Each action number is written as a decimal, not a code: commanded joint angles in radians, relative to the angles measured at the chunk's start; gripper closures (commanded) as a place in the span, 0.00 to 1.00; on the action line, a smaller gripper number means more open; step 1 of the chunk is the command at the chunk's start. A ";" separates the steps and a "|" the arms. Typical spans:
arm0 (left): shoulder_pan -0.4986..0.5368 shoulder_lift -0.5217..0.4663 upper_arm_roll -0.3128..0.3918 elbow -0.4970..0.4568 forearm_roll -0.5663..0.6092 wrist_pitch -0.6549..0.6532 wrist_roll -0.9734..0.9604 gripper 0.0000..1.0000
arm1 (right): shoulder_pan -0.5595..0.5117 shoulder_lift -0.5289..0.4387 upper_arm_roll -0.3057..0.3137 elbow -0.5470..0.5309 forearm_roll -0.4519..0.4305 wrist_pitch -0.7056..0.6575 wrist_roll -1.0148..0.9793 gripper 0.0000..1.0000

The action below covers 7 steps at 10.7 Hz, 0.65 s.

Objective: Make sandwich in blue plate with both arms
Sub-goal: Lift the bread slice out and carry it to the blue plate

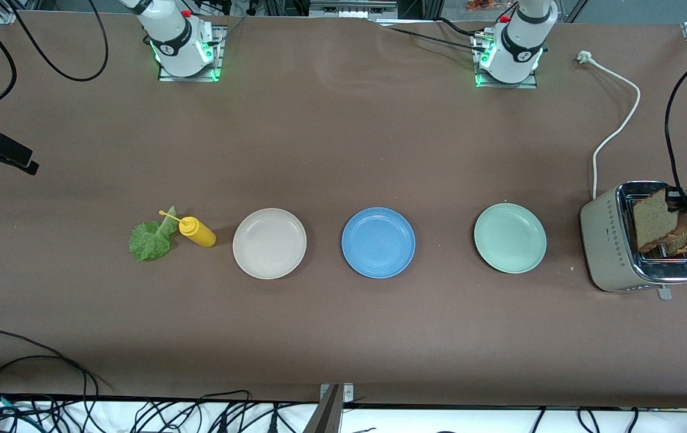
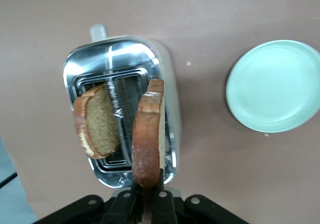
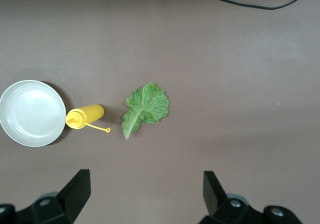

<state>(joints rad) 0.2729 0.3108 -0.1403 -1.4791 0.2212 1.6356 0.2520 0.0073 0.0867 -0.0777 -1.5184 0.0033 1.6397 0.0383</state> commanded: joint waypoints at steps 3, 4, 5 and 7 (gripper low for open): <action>-0.012 0.031 -0.195 0.042 -0.047 -0.075 0.013 1.00 | 0.002 -0.004 -0.007 0.011 0.000 -0.017 0.002 0.00; -0.049 0.051 -0.217 0.040 -0.078 -0.076 0.004 1.00 | 0.002 -0.004 -0.005 0.011 -0.002 -0.014 0.002 0.00; -0.102 0.074 -0.219 0.039 -0.089 -0.077 0.007 1.00 | 0.002 -0.004 -0.005 0.011 0.000 -0.014 0.002 0.00; -0.190 0.155 -0.217 0.040 -0.210 -0.074 -0.002 1.00 | 0.002 -0.004 -0.005 0.014 0.000 -0.015 0.002 0.00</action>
<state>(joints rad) 0.1669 0.3748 -0.3625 -1.4628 0.1183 1.5771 0.2499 0.0071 0.0866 -0.0801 -1.5181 0.0034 1.6396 0.0383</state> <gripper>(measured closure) 0.907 0.000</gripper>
